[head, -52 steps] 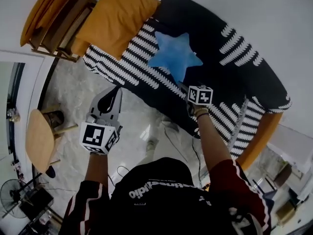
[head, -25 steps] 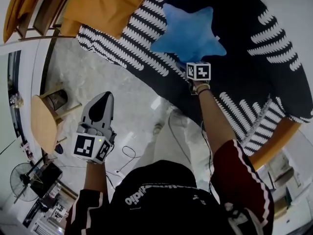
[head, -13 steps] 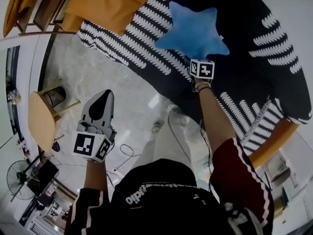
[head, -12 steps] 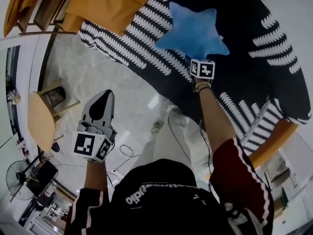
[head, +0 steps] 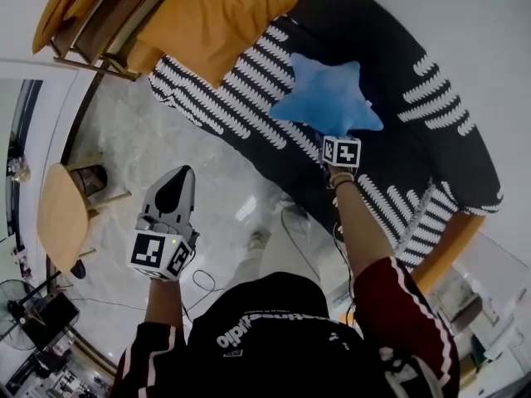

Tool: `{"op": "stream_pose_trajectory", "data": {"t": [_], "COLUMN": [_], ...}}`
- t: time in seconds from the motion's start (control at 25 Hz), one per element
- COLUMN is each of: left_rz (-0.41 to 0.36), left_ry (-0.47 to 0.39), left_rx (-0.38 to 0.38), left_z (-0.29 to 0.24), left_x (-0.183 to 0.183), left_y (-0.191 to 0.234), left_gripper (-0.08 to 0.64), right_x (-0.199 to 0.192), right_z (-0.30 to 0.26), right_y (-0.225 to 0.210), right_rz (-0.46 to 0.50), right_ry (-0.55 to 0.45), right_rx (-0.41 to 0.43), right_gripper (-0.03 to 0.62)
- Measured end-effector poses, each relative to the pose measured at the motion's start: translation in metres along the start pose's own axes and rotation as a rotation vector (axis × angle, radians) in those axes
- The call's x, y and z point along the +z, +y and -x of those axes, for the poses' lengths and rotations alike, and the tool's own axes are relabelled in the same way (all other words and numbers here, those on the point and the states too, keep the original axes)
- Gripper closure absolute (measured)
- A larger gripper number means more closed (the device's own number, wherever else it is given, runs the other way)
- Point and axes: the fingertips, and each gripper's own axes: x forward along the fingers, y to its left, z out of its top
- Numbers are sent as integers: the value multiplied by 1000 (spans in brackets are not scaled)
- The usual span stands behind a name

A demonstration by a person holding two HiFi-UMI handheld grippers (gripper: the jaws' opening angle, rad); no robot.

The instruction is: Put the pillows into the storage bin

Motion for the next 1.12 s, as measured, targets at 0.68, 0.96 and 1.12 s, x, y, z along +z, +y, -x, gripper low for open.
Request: {"op": "stream_pose_trajectory", "data": {"t": [0.68, 0.96, 1.12], "left_rz": [-15, 1, -1], "left_ry": [-217, -309, -376], "left_rx": [-8, -21, -64], "left_z": [185, 254, 280], "left_x": [29, 29, 37], "left_y": [12, 8, -11], "left_gripper": [557, 557, 557], "right_x": [-32, -53, -68], "right_z": [203, 282, 326], "right_y": [107, 159, 184], "right_rz": [-31, 2, 23], "right_ry": [-172, -261, -325], "right_rx": [-56, -59, -50], "right_gripper": [414, 414, 414]}}
